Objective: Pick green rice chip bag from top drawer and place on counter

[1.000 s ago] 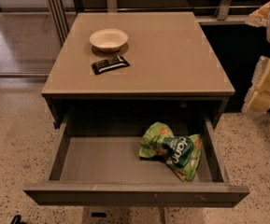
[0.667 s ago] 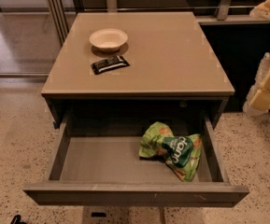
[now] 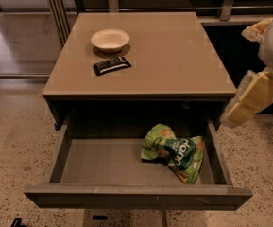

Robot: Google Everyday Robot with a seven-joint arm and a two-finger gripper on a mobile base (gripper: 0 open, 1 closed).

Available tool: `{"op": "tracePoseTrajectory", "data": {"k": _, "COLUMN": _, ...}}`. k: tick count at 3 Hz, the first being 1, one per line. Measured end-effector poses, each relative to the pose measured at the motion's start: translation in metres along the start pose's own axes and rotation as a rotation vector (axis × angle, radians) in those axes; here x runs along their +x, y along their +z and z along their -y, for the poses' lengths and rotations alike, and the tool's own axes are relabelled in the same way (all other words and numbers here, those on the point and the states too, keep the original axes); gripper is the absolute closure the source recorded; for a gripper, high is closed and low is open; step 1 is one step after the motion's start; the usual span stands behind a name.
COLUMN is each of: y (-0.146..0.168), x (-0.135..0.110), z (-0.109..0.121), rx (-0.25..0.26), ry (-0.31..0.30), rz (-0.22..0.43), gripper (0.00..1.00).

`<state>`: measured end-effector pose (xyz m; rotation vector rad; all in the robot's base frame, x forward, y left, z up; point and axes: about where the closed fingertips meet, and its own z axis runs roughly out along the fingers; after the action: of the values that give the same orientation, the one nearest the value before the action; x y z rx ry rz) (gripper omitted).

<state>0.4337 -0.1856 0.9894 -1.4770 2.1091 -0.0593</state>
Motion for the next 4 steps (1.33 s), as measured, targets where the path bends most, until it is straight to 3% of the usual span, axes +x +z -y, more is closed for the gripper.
{"op": "tracePoseTrajectory", "data": {"k": 1, "y": 0.037, "x": 0.003, "z": -0.016, "rx": -0.110, "ry": 0.094, "rz": 0.044, "gripper": 0.00}}
{"op": "tracePoseTrajectory", "data": {"k": 2, "y": 0.063, "x": 0.004, "z": -0.037, "rx": -0.215, "ry": 0.147, "rz": 0.065, "gripper": 0.00}}
{"op": "tracePoseTrajectory", "data": {"k": 3, "y": 0.077, "x": 0.005, "z": -0.050, "rx": -0.266, "ry": 0.161, "rz": 0.065, "gripper": 0.00}}
{"op": "tracePoseTrajectory", "data": {"k": 4, "y": 0.077, "x": 0.005, "z": -0.050, "rx": -0.266, "ry": 0.161, "rz": 0.065, "gripper": 0.00}}
